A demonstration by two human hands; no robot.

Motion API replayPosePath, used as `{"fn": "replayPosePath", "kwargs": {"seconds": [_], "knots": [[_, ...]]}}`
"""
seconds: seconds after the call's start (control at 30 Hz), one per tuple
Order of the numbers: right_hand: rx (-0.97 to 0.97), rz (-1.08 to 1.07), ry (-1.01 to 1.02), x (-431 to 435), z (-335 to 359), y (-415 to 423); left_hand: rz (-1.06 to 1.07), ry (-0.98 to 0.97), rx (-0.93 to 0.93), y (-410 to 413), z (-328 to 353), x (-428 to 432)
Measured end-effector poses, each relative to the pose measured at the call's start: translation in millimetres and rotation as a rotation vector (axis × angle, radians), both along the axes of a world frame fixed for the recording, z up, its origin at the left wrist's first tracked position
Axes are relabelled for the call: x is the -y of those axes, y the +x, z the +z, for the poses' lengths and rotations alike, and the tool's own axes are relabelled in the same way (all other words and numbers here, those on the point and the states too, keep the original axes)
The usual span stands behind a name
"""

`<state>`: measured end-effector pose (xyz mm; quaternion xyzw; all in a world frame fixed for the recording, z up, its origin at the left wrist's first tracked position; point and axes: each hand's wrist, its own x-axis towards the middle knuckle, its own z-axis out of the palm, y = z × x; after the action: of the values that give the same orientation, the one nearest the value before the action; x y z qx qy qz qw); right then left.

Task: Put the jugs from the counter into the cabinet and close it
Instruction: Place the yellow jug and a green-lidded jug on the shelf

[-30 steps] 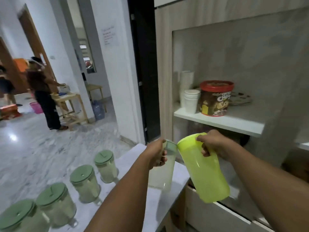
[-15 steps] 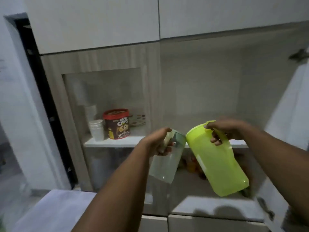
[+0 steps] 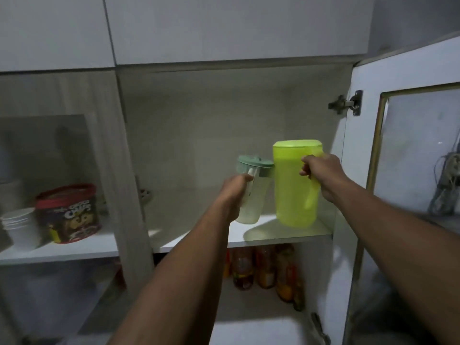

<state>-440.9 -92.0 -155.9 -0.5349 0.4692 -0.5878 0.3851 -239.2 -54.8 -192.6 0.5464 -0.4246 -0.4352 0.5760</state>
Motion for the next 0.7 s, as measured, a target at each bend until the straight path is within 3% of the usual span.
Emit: {"fn": "replayPosePath", "kwargs": {"seconds": [0.3, 0.5, 0.7], "knots": [[0.011, -0.006, 0.016, 150, -36, 10, -0.030, -0.014, 0.020, 2, -32, 153], [0.045, 0.025, 0.115, 275, -59, 23, -0.047, 0.116, 0.088, 13, -47, 274], [0.020, 0.022, 0.139, 361, -76, 37, -0.051, 0.145, 0.037, 20, -63, 367]]}}
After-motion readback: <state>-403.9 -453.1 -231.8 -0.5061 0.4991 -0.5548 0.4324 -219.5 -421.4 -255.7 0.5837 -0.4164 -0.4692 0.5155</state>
